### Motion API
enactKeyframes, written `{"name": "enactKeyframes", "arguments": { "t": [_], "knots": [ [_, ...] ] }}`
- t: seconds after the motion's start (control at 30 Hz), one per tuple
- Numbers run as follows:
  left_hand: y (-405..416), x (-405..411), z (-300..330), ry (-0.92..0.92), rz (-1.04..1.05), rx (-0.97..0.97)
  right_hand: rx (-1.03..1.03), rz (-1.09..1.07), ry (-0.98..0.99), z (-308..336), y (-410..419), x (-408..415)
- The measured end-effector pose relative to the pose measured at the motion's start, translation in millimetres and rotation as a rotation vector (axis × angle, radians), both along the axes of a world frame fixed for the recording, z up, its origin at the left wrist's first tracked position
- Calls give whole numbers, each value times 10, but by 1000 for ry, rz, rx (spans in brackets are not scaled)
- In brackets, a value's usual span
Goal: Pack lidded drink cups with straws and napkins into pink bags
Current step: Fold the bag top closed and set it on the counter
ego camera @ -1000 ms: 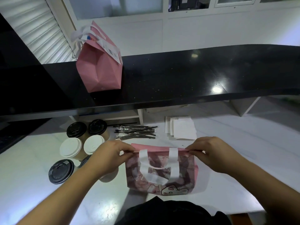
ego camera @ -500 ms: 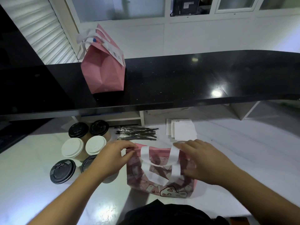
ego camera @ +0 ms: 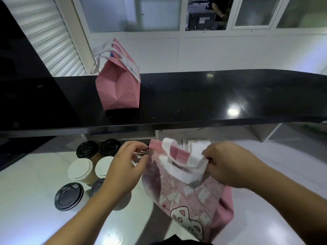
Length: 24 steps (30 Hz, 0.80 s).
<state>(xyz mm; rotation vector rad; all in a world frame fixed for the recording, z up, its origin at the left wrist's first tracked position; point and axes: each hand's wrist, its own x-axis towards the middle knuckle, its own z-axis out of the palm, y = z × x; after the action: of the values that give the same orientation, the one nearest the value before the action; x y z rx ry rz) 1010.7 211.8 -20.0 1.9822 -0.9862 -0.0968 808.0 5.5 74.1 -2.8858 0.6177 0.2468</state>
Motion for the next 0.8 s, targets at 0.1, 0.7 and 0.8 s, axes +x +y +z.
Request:
{"name": "enactKeyframes", "arguments": {
  "t": [0.1,0.7,0.8],
  "knots": [
    [-79,39,163,22,16,-40,-29,-84,-79,525,-153,162],
    [-916,563,905,276,-159,-101,-358,-307,-305,1911,-1183,1907],
    [-1150,761,913,291,-147,-65,-338,-312,-423,1748,-1269,2252]
  ]
}}
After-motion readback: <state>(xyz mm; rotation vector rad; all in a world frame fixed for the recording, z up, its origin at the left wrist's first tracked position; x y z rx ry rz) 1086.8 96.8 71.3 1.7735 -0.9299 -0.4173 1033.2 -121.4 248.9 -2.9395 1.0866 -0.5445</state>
